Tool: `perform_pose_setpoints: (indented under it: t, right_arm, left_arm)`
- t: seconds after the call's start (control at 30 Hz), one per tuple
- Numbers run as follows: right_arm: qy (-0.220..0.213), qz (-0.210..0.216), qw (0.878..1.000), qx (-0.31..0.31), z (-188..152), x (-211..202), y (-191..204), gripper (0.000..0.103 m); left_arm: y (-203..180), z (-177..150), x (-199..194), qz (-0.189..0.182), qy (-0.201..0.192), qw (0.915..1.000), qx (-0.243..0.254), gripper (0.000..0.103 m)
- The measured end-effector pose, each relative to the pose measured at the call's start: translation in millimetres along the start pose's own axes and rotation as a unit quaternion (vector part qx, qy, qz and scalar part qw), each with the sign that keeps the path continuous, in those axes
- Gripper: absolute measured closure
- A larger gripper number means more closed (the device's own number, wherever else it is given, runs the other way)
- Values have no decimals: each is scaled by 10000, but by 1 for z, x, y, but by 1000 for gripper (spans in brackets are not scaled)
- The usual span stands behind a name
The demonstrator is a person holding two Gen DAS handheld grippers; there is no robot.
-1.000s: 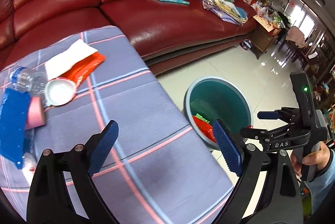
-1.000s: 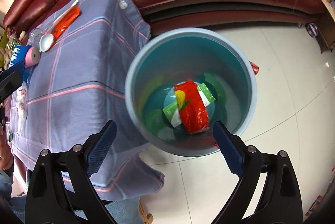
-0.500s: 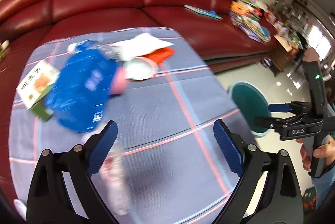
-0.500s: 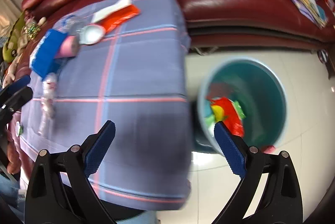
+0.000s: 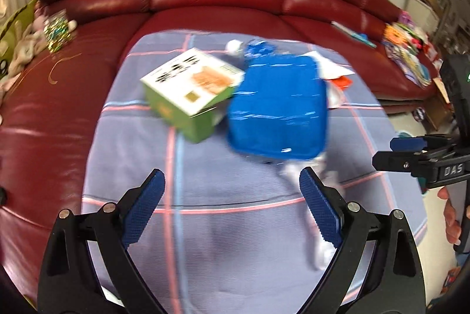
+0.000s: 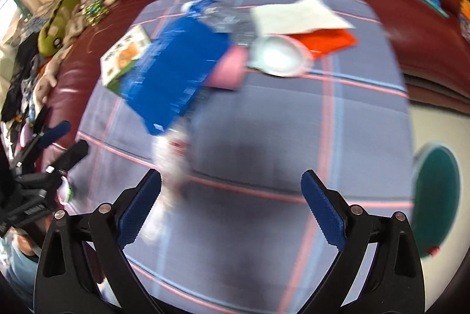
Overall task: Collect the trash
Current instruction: 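Move both open grippers back over the remaining trash on the table, then grasp the blue plastic container with the right gripper while the left grasps the green bread box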
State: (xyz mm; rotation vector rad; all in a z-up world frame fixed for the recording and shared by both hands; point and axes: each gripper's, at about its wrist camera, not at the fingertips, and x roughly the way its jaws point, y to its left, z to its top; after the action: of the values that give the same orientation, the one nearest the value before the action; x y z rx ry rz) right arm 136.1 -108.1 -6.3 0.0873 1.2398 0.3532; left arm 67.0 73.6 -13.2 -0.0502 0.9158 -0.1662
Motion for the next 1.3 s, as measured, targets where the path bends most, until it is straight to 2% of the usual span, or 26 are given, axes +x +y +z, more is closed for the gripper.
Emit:
perform_pose_setpoints:
  t: [0.17,0.5,0.73,0.93,0.97,1.07,1.13,1.17,1.2,1.3]
  right_arm:
    - [147,458,9988,36,19,26,27,7]
    - [142,1137,9923,468,48,63,32,7]
    - [-214,1161,9922,388,61,51,53,7]
    - [-522,1080,9920,390,72,38,61,33]
    - [-526,1101,9918,393,73,38,60,41]
    - [-592,1231,9901,324,75,38,66,52]
    - [-610,1222,9904,200,76,35,74,65]
    - [-602,1214,9907,83,77,33,81,89]
    - [-601,1169,9913,17,78,30,85,92]
    - [-648,1061,9920,-221,82,20,98,92]
  left_arm:
    - [29,3,16,178,101,9996,-185,14]
    - [57,12,44,278,310,9982,-424,14]
    - [66,10,43,308,328,9981,-424,14]
    - [68,14,42,255,296,9983,-433,14]
    - [67,14,41,240,292,9984,-426,14]
    - [65,14,41,215,288,9986,-393,14]
    - [62,14,41,206,288,9988,-350,14]
    - [61,14,41,214,283,9988,-340,14]
    - [60,14,41,230,277,9988,-340,14]
    - [60,17,41,229,251,9985,-431,14]
